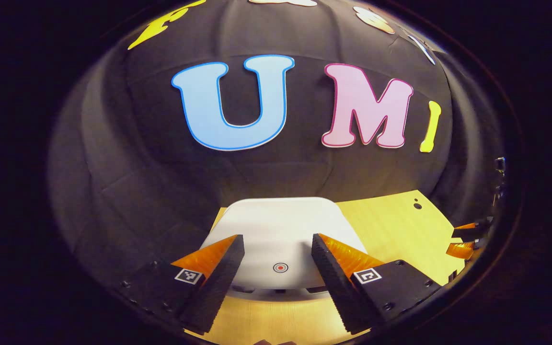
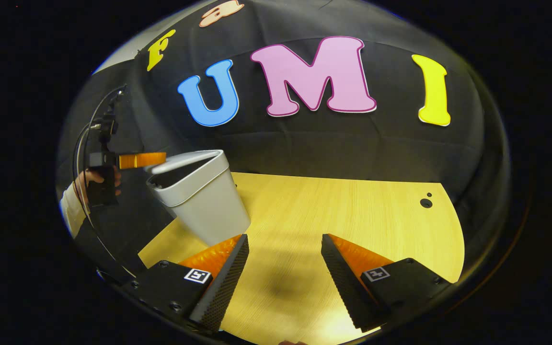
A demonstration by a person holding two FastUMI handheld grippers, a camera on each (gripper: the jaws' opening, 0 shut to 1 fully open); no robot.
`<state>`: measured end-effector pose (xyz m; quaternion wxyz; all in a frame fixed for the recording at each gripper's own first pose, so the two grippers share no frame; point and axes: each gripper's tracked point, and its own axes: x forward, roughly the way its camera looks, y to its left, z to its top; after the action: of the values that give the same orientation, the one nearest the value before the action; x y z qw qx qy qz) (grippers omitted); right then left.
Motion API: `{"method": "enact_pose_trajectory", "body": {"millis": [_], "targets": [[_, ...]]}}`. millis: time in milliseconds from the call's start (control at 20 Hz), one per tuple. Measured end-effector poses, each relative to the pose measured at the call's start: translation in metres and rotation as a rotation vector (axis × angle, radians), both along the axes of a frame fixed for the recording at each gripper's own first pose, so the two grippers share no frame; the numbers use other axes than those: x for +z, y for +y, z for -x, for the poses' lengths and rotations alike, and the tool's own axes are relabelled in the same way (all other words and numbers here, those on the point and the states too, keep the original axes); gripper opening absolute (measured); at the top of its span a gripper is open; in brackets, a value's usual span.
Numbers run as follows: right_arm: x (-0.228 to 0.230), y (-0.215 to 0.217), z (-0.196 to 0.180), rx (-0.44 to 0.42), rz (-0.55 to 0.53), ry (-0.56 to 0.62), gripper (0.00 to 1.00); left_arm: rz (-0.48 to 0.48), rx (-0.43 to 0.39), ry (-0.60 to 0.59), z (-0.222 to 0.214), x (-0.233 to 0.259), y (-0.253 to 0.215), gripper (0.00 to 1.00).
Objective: Press the lid of the desktop garbage bin to open it, pick up the crumpled paper on the desktop and throw it into the bin, then pick up the pop can on the desktop and drop it into the bin, and finally close the garbage bin lid.
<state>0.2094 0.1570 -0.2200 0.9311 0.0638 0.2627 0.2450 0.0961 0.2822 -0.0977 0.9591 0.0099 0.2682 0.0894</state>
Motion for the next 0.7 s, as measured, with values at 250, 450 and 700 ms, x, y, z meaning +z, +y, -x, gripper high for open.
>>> {"method": "enact_pose_trajectory", "body": {"millis": [250,450,700], "targets": [[-0.003,-0.002,0.003,-0.001,0.027,-0.006,0.99,-0.015,-0.043,-0.034,-0.006,-0.015,-0.003,0.97],[-0.005,-0.008,0.007,-0.018,0.021,0.002,0.99,-0.009,-0.04,-0.023,-0.009,-0.023,-0.003,0.99],[-0.005,-0.01,0.014,-0.031,0.011,-0.001,0.99,0.016,-0.045,-0.045,-0.009,-0.027,-0.008,1.0]]}}
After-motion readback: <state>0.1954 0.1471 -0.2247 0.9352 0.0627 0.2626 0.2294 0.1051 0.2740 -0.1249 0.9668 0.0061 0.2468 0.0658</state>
